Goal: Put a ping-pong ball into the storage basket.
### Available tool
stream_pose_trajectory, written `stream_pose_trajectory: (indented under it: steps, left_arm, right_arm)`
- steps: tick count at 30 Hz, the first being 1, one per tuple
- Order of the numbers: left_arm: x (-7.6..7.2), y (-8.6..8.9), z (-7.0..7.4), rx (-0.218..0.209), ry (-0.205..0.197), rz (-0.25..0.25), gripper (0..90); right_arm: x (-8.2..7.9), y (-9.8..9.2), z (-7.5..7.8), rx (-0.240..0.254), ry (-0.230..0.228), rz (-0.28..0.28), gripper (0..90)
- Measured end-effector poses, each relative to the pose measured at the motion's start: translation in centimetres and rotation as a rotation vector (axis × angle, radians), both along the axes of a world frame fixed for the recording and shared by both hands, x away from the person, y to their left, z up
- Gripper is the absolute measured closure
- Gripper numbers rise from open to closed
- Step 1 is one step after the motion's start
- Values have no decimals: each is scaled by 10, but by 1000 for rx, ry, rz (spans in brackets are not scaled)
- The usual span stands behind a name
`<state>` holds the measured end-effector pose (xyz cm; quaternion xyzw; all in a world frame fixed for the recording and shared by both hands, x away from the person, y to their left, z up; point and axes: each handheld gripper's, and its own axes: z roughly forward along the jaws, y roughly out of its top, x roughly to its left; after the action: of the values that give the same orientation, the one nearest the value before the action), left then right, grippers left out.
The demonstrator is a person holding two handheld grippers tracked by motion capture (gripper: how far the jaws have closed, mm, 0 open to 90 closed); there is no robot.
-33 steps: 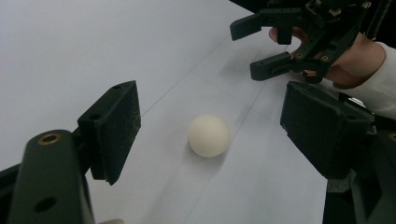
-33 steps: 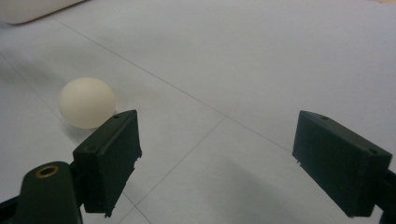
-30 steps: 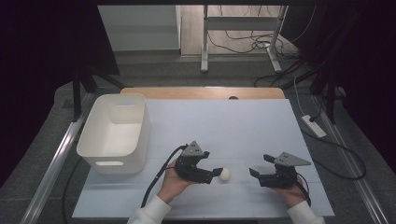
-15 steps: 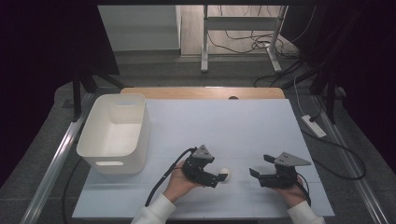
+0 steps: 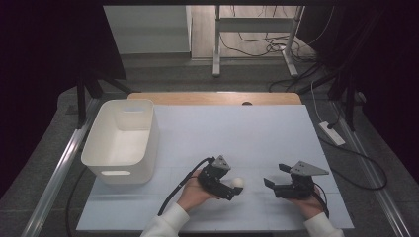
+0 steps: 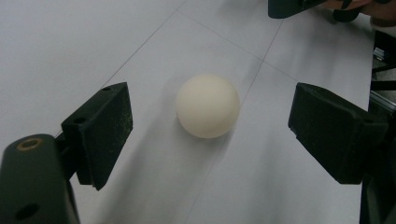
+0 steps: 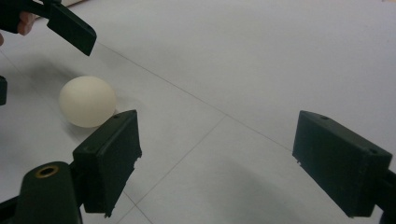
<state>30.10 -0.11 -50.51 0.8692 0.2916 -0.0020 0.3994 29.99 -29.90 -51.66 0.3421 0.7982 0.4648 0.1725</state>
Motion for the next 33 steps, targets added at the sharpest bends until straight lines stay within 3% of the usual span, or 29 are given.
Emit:
stream_pose_trajectory:
  steps: [33]
  left_arm:
    - [17,-22,-17,100,51,-23,149]
  right_arm:
    - [0,-1,0,5,2,3,148]
